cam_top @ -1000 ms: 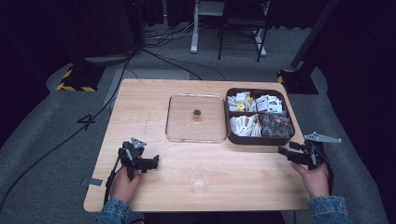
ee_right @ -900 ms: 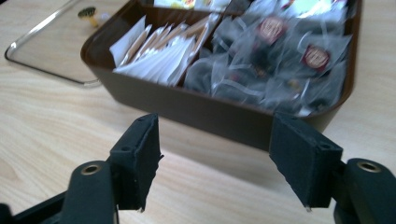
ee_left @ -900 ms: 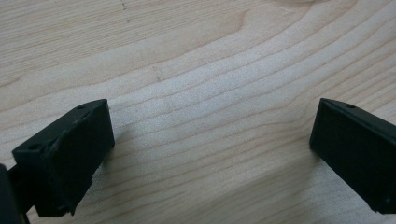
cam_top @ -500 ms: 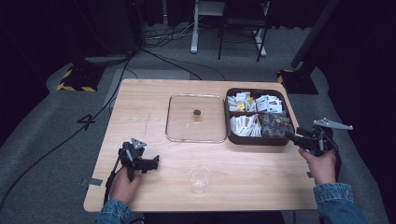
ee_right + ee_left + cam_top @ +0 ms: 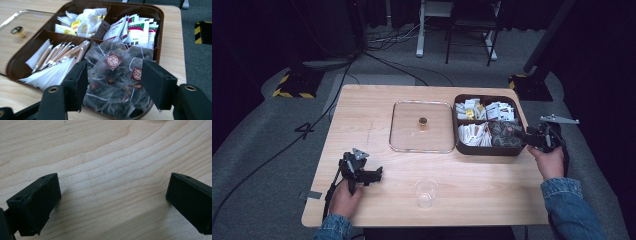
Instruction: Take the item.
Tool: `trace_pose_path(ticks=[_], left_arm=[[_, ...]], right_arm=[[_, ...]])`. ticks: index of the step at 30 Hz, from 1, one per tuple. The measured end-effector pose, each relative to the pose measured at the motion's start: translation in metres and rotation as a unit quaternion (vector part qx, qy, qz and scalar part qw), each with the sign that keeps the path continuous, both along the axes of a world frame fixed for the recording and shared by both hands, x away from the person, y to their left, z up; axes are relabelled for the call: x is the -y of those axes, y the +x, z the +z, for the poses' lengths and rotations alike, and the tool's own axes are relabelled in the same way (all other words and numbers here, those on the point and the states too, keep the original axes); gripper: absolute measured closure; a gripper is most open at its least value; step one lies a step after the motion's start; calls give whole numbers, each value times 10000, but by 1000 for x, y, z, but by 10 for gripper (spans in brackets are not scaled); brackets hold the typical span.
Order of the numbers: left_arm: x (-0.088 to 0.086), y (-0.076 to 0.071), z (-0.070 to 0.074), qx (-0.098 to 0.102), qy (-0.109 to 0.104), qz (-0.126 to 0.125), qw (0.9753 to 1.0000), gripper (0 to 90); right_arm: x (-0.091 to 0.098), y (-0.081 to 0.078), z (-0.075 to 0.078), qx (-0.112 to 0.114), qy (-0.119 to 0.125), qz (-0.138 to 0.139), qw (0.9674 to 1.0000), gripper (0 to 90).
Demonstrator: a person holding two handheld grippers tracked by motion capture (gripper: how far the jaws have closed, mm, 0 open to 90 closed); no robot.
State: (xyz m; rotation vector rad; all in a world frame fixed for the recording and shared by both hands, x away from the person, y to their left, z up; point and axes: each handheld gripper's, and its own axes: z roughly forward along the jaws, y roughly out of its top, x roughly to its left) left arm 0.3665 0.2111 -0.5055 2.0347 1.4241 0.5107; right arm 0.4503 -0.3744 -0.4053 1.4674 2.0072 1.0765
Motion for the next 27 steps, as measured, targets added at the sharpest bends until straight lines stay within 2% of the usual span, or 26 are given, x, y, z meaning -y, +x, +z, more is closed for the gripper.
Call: trace_pose_path(ticks=[10,19,22,26,27], left_arm=[[0,0,0,5,-5,-6,10000,1],[0,0,0,-5,10,-32,10000,1],[0,0,0,-2,5,-28,10000,1],[0,0,0,-1,2,-31,10000,1],[0,0,0,-1,2,-31,10000,1]], right_arm=[[-9,29,-15,-260,-22,-106,9996,356],[-24,44,-26,-442,-143,-79,9989,355],[-26,48,-31,-491,-188,-87,9986,396],[-27,51,-34,-559,-201,-9,9982,557],[-27,51,-34,-559,-201,-9,9982,557]])
